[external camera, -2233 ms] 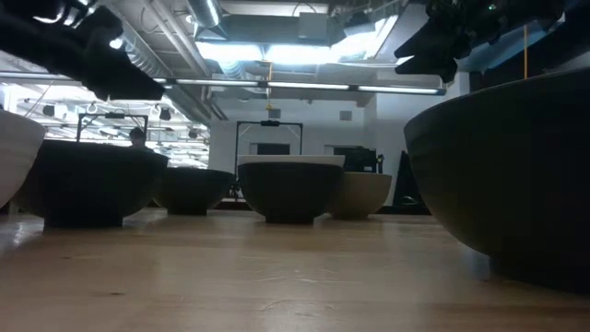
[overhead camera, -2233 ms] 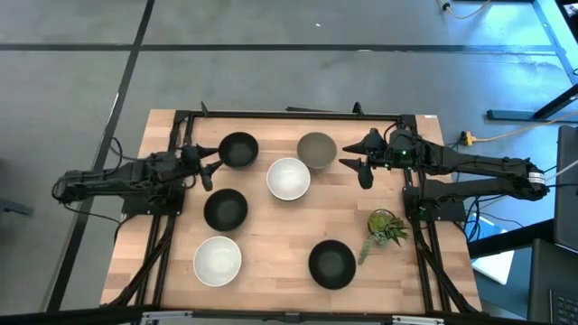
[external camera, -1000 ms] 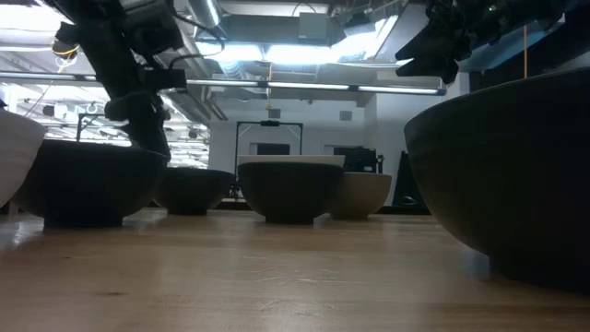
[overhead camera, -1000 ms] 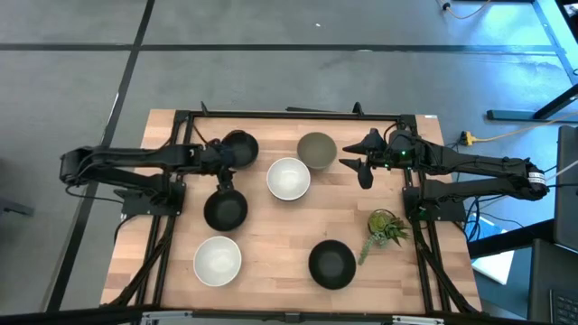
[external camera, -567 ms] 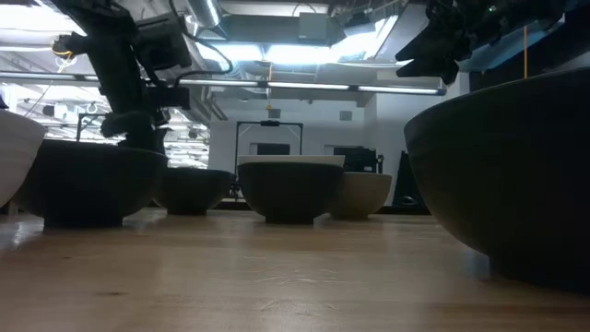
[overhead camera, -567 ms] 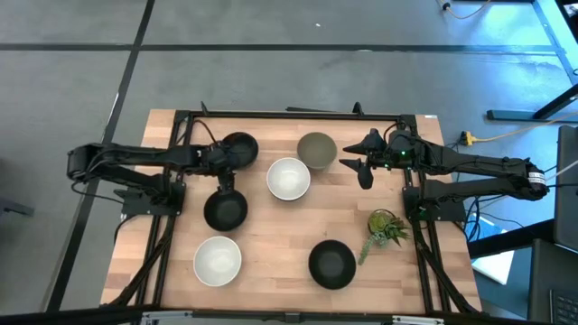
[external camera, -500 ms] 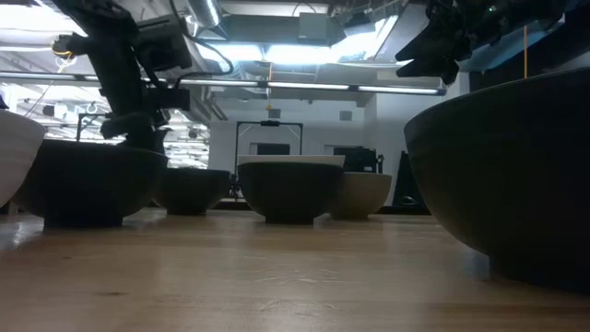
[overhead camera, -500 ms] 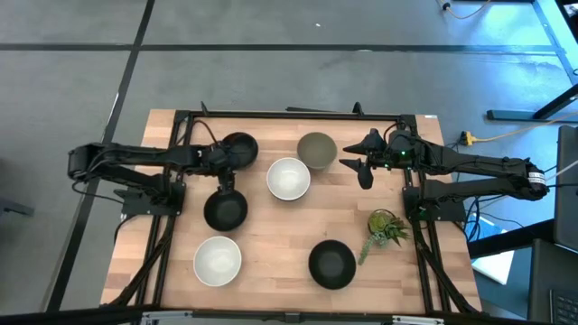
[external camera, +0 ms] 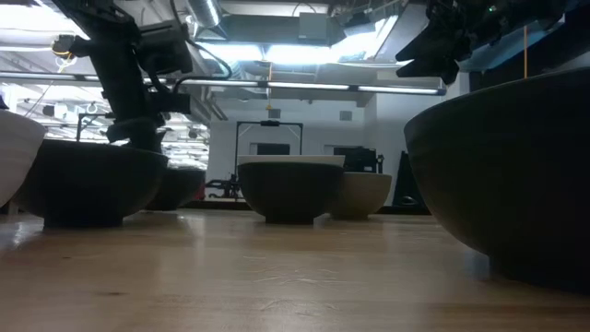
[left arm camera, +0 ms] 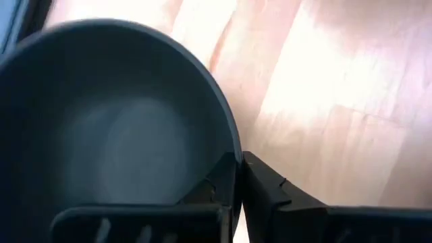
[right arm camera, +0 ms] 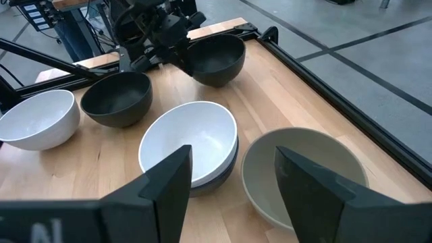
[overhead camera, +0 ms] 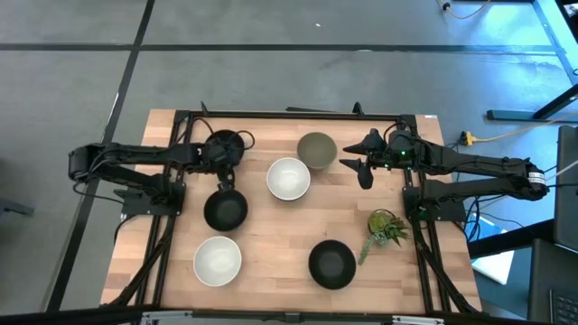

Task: Nest bowls inside each other
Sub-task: Stack the black bowl on the white bowl

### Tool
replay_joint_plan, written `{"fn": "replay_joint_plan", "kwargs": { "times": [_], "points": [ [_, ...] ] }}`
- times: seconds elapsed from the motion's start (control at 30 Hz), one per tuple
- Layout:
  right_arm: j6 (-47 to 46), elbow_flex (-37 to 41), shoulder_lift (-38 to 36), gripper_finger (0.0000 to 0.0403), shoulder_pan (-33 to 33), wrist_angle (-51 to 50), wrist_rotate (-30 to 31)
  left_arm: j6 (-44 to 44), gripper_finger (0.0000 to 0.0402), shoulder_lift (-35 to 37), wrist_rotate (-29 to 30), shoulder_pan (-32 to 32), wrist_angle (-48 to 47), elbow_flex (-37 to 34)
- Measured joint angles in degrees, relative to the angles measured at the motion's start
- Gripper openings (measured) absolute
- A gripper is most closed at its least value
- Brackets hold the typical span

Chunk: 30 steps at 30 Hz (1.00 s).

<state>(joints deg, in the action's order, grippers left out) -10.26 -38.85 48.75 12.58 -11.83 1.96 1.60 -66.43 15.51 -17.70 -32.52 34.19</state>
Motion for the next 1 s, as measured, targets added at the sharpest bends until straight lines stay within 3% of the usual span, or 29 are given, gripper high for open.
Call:
{"fn": "replay_joint_plan", "kwargs": {
  "times": [0.33, 0.6, 0.8, 1.0],
  "points": [
    [0.0, 0.0, 0.0, 0.0211, -0.02, -0.07, 0.0, -2.56, 0.0004, 0.52, -0.71, -3.35, 0.89, 2.77],
    [0.06, -0.02, 0.0, 0.0211, 0.0, -0.44, 0.0, -1.53, 0.0002, 0.55, -14.43, -5.24, 0.79, 15.46],
    [0.09, -0.04, 0.0, 0.0211, -0.02, -0.77, 0.0, -5.39, 0.0002, -0.44, -23.4, -0.7, 0.86, 25.38],
    [-0.2, -0.07, 0.31, 0.0211, 0.0, -0.77, 0.02, -2.53, 0.0002, -4.23, -24.74, 7.48, 1.01, 31.52]
  ]
}}
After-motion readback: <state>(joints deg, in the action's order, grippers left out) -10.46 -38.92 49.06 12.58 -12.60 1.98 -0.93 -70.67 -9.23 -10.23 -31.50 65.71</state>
